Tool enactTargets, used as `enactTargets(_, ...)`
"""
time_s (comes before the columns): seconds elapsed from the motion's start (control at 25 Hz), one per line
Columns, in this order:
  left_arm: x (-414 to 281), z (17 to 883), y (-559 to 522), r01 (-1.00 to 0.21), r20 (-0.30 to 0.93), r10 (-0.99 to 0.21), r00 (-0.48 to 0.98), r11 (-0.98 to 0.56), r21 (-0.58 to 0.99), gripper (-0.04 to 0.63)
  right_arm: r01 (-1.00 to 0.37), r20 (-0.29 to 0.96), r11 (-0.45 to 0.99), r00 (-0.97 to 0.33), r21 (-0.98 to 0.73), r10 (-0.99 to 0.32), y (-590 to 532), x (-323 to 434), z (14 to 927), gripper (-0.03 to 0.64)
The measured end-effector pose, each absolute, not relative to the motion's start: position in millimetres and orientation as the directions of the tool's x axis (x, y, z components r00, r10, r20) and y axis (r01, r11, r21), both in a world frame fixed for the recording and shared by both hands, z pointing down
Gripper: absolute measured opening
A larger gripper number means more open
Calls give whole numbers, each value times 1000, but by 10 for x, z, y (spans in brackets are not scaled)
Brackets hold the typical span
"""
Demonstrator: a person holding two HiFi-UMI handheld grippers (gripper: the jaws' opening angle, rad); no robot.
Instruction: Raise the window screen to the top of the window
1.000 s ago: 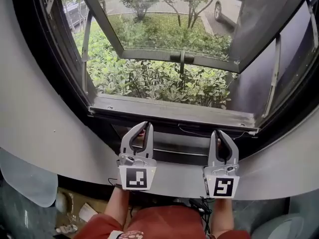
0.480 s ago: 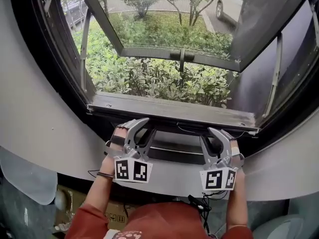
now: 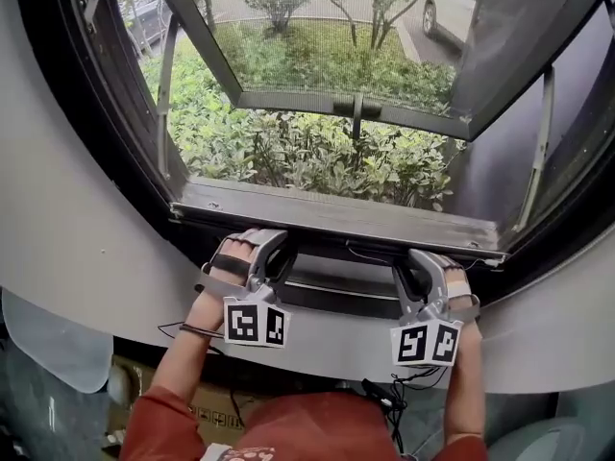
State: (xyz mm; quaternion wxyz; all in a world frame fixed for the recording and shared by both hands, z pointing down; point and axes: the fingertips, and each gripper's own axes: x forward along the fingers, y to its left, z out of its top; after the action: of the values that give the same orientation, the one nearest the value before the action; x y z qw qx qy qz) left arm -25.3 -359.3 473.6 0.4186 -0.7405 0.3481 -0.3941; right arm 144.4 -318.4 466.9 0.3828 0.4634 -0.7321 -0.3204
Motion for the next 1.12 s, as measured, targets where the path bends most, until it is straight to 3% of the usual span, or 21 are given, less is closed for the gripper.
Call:
enactTargets(0.84, -268, 4651, -3548, -168, 325, -811, 487, -452, -876, 107, -343, 327, 396, -242, 852, -913, -3160, 1449, 4660, 95)
enactTargets(1.0, -269, 4477, -3579, -190, 264, -839, 476, -391, -900, 78, -291, 263, 319, -217, 902, -940, -3186, 1471, 4511, 104)
enactTargets(1.04, -266, 4407, -3589, -197, 233, -850, 472, -360, -912, 77, -290, 225, 282, -214, 915, -951, -3199, 1480, 4428, 55)
enactTargets(1.12, -266, 4230, -3613, -211, 175, -868, 465, -301, -930, 71, -288, 168, 222, -203, 931, -965, -3224, 1489, 4252, 52)
